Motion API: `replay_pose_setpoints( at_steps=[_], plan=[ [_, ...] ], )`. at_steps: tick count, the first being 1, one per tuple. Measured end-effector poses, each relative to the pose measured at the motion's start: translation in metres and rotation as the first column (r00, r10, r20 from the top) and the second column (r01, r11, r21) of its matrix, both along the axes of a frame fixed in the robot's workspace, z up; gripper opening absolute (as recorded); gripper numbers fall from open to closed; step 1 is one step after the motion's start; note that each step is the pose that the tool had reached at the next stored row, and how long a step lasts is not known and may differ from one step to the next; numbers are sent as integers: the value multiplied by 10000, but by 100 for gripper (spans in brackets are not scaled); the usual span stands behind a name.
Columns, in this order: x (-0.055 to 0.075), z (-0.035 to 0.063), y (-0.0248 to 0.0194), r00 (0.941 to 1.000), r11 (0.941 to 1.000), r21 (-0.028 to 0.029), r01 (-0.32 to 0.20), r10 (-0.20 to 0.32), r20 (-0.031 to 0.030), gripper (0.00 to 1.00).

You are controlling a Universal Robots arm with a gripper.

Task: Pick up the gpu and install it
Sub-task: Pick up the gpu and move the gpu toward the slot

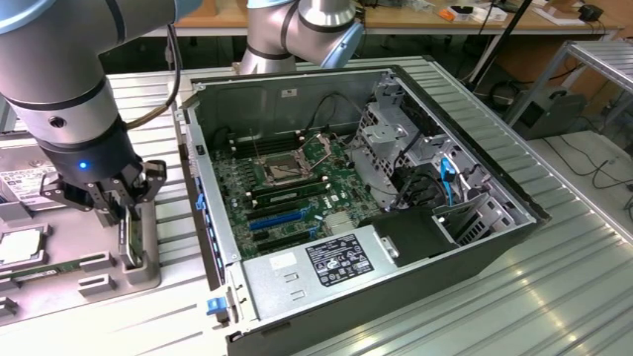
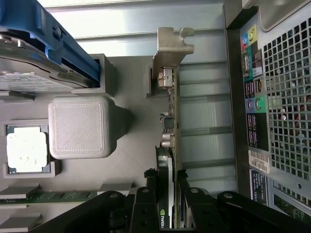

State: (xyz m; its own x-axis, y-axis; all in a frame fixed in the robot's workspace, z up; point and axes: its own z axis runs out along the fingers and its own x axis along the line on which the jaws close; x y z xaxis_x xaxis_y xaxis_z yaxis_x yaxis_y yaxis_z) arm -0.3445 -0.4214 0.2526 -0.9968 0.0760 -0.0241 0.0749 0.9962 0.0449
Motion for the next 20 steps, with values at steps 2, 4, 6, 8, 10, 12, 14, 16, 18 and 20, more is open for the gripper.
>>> replay_pose_setpoints(
  at_steps=[2, 4, 6, 8, 10, 12, 14, 16, 18, 20],
  plan=[
    [0, 11, 0, 10000, 10000, 0, 0, 0, 0, 27],
    [0, 19, 0, 10000, 10000, 0, 0, 0, 0, 27],
    [0, 26, 0, 10000, 10000, 0, 0, 0, 0, 27],
    [0, 34, 0, 10000, 10000, 0, 0, 0, 0, 27],
    [0, 42, 0, 10000, 10000, 0, 0, 0, 1, 27],
    [0, 49, 0, 10000, 10000, 0, 0, 0, 0, 27],
    [0, 57, 0, 10000, 10000, 0, 0, 0, 0, 27],
    [0, 64, 0, 10000, 10000, 0, 0, 0, 0, 27],
    [0, 71, 0, 10000, 10000, 0, 0, 0, -1, 27],
    [0, 105, 0, 10000, 10000, 0, 0, 0, -2, 27]
  ],
)
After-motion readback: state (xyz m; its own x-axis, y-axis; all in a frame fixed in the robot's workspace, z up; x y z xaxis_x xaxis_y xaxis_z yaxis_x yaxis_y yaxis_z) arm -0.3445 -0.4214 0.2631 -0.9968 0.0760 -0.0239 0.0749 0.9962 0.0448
